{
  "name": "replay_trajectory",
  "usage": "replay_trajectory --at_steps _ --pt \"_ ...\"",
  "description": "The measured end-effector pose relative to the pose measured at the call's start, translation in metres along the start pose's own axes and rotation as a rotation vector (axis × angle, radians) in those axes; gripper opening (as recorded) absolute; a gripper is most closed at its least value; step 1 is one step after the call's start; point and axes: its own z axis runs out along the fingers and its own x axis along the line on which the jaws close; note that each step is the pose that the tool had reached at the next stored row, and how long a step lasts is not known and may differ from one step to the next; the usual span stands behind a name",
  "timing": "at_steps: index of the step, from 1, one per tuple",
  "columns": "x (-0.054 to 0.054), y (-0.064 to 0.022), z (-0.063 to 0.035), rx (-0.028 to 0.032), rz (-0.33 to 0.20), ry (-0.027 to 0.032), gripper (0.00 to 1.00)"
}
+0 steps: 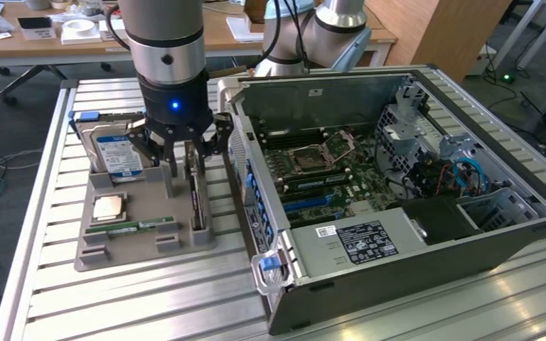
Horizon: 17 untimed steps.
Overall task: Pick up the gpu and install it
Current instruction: 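Pick up the gpu and move the gpu toward the slot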
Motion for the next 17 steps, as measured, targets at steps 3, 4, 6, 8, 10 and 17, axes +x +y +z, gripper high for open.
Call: replay_trajectory --at_steps 3,4,6,8,10,17 --pt "0.0001 -0.0001 0.0023 0.0001 0.0 0.0001 0.47" --pt "0.0001 -0.0002 0.0033 0.0001 0.0 0.0001 0.47" --pt "0.0002 -0.0003 0.0053 0.0 0.0 0.0001 0.47" --pt "0.0002 -0.0003 0.0058 0.0002 0.0 0.0003 0.47" --pt "0.0002 -0.0003 0.0058 0.0002 0.0 0.0002 0.47" --pt "0.0002 -0.0004 0.0082 -0.0001 0.0 0.0 0.47"
